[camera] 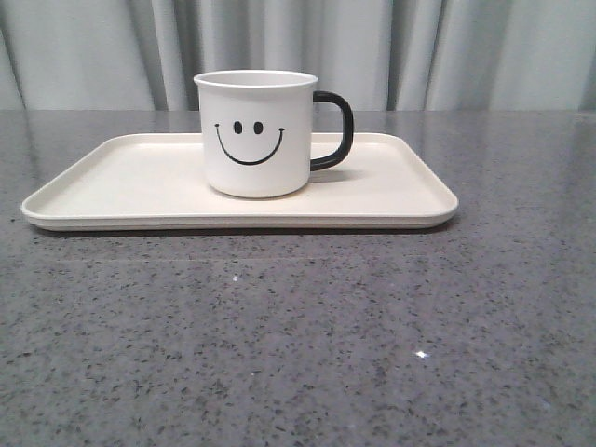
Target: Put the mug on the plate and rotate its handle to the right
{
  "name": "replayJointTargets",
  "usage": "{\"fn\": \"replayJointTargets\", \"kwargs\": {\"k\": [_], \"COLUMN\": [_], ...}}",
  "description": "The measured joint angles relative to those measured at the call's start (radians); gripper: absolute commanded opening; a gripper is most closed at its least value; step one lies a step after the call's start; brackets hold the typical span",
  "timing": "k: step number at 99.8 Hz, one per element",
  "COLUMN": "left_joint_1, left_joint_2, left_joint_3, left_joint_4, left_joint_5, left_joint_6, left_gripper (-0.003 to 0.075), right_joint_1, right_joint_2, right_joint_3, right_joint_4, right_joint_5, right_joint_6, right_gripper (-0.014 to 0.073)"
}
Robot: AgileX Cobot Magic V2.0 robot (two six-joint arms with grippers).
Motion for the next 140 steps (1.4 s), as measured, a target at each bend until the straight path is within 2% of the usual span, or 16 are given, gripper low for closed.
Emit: {"fn": "replayJointTargets", "kwargs": {"k": [50,59,66,76,97,106,123,140], "left_joint_1": [0.000,0.000,0.018,0.072,0.211,0.240,0.252,0.253], "left_joint_2": [0.000,0.000,-0.017,-0.065,-0.250,-0.344,-0.511,-0.653], "left_joint_3": [0.000,0.007,0.034,0.119,0.449,0.588,0.768,0.817], "left_joint_4": [0.043,0.050,0.045,-0.001,-0.130,-0.141,-0.144,-0.147], "left_joint_5": [0.000,-0.034,-0.127,-0.363,-0.854,-0.997,-1.070,-1.054], "left_joint_6": [0.003,0.003,0.003,0.003,0.003,0.003,0.003,0.003], "left_gripper": [-0.0020,-0.0020,-0.0020,-0.0020,-0.0020,-0.0020,-0.0020,-0.0020], "right_joint_1": [0.000,0.000,0.000,0.000,0.000,0.000,0.000,0.000], "right_joint_2": [0.000,0.000,0.000,0.000,0.000,0.000,0.000,0.000], "right_joint_3": [0.000,0.000,0.000,0.000,0.000,0.000,0.000,0.000], "right_joint_4": [0.000,0.000,0.000,0.000,0.000,0.000,0.000,0.000], "right_joint_5": [0.002,0.002,0.002,0.002,0.002,0.002,0.002,0.004], "right_joint_6": [0.000,0.000,0.000,0.000,0.000,0.000,0.000,0.000], "right_gripper": [-0.0058,-0.0058,-0.0058,-0.0058,-0.0058,-0.0058,-0.0058,-0.0058]}}
